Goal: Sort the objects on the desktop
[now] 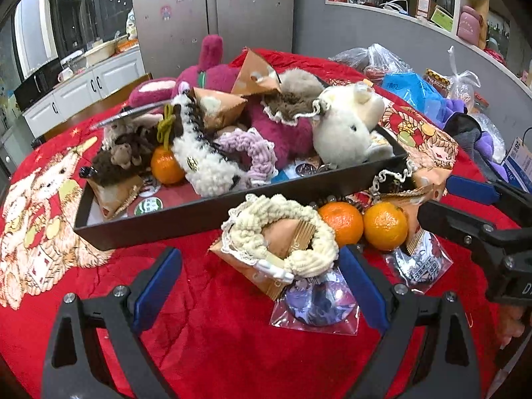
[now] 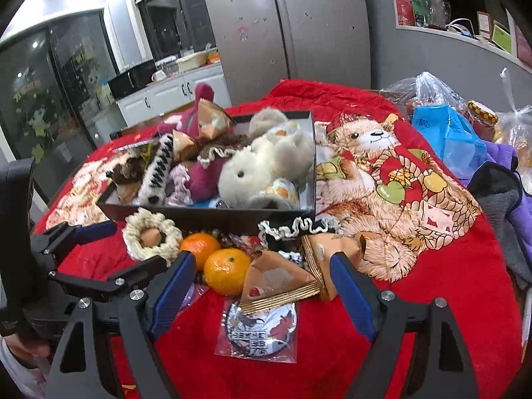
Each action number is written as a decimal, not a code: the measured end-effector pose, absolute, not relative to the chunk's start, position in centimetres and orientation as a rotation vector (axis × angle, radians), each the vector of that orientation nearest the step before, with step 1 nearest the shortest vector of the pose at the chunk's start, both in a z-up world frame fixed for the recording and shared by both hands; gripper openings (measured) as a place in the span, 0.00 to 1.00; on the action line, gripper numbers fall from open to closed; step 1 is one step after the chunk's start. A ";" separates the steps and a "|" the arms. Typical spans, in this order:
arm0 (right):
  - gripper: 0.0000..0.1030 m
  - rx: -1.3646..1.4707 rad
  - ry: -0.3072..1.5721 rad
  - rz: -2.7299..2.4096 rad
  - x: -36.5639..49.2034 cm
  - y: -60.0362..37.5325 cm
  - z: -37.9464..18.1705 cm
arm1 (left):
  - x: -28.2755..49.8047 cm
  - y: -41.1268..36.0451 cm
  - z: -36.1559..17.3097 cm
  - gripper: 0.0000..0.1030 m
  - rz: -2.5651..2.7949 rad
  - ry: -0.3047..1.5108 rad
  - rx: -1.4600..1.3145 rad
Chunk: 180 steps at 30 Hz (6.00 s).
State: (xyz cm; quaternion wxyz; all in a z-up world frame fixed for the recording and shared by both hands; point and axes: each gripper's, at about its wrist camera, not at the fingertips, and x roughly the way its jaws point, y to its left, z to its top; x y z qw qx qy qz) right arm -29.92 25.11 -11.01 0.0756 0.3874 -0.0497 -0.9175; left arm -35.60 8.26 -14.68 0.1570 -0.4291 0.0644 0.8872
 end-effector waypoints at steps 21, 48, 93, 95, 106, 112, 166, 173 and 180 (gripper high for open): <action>0.72 1.268 -0.204 -2.670 -30.8 25.4 -13.6 | -35.9 7.5 -15.2 0.70 2.516 0.123 -1.250; 0.05 1.266 -0.175 -2.714 -30.5 25.3 -13.3 | -34.7 7.2 -13.2 0.39 2.505 0.121 -1.181; 0.52 1.263 -0.295 -2.735 -31.9 25.8 -14.7 | -35.5 5.5 -15.1 0.34 2.464 0.034 -1.202; 0.33 1.245 -0.263 -2.739 -31.8 25.3 -14.6 | -35.4 5.4 -14.9 0.30 2.464 0.027 -1.193; 0.19 1.179 -0.197 -2.730 -31.1 24.0 -13.1 | -34.5 5.0 -12.8 0.01 2.476 0.022 -1.114; 0.19 1.158 -0.189 -2.726 -30.8 23.7 -12.5 | -34.0 4.4 -12.3 0.00 2.493 0.018 -1.098; 0.18 1.116 -0.160 -2.671 -29.7 22.8 -11.6 | -34.5 5.1 -9.7 0.25 2.562 0.083 -1.045; 0.19 1.057 -0.157 -2.679 -29.2 21.9 -10.3 | -33.7 5.0 -8.6 0.25 2.579 0.081 -1.030; 0.19 1.004 -0.143 -2.666 -28.9 20.2 -8.7 | -32.7 4.6 -8.0 0.25 2.607 0.072 -1.031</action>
